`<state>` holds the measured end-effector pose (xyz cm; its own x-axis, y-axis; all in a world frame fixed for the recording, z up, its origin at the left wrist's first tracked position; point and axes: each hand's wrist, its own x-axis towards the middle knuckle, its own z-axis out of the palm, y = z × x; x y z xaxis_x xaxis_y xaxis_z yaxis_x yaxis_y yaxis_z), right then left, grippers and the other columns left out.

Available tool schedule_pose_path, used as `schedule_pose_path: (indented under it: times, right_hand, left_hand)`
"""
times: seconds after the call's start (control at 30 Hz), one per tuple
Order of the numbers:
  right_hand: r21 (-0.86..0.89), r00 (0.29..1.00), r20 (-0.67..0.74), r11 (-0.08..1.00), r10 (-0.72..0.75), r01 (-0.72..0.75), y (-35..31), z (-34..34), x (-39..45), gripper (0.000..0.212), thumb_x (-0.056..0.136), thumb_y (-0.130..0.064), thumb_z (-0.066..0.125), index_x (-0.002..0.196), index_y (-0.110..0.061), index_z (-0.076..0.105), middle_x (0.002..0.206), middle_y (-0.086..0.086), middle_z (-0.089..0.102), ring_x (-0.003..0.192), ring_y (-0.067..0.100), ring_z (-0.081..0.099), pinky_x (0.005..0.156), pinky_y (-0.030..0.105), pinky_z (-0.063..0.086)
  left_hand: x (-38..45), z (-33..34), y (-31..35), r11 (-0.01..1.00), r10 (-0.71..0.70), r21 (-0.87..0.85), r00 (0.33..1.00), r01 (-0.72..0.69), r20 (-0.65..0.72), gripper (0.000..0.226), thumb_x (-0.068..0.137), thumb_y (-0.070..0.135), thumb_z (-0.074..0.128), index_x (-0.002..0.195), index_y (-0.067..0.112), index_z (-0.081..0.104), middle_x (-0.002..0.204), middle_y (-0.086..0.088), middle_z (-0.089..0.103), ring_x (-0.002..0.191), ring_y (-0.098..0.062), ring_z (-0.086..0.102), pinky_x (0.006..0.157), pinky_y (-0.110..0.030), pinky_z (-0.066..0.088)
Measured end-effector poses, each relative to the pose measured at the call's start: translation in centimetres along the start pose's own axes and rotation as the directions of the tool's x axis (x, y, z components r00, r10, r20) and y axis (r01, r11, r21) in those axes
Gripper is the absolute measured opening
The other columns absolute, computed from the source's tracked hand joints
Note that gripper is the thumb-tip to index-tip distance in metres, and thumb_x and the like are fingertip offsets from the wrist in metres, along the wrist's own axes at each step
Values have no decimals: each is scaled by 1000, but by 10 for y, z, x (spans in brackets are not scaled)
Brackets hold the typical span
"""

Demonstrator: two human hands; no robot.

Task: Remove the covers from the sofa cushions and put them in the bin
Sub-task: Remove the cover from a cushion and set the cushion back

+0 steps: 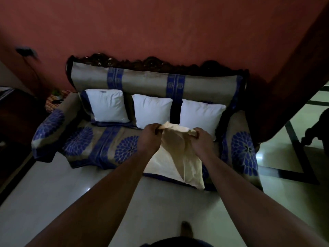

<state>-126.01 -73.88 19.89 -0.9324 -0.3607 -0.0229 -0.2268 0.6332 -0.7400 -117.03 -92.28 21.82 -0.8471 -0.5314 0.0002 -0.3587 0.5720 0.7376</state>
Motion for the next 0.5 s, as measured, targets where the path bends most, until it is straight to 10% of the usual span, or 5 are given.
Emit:
schedule_pose_path:
  times: [0.17,0.37,0.5]
  right_hand:
    - [58,998,61,998,-30,26,0,-1,71,19,97,-36,60,102,-18,55,96,6,66,88,26,62,66,33,38]
    - [-51,989,109,993,-99,105,7,22,156,67,77,-72,63,115,-19,49,110,2,54,97,18,54,77,35,47]
    - [-188,988,66,970,-141,151,17,37,218,35,94,-41,65,117,-17,54,110,5,60,98,22,59,75,33,43]
  left_hand:
    - [55,17,-1,957,137,265,988,-115,-66,29,100,21,54,127,22,63,116,-7,62,97,-28,63,77,-38,53]
    - [142,55,-18,968,-179,-156,978,195,110,20,94,14,52,103,29,62,92,-3,71,79,-24,71,73,-49,61]
    - [202,74,-25,915,-278,-253,946,313,164,23,103,28,50,112,12,63,102,-9,68,86,-22,65,75,-38,57]
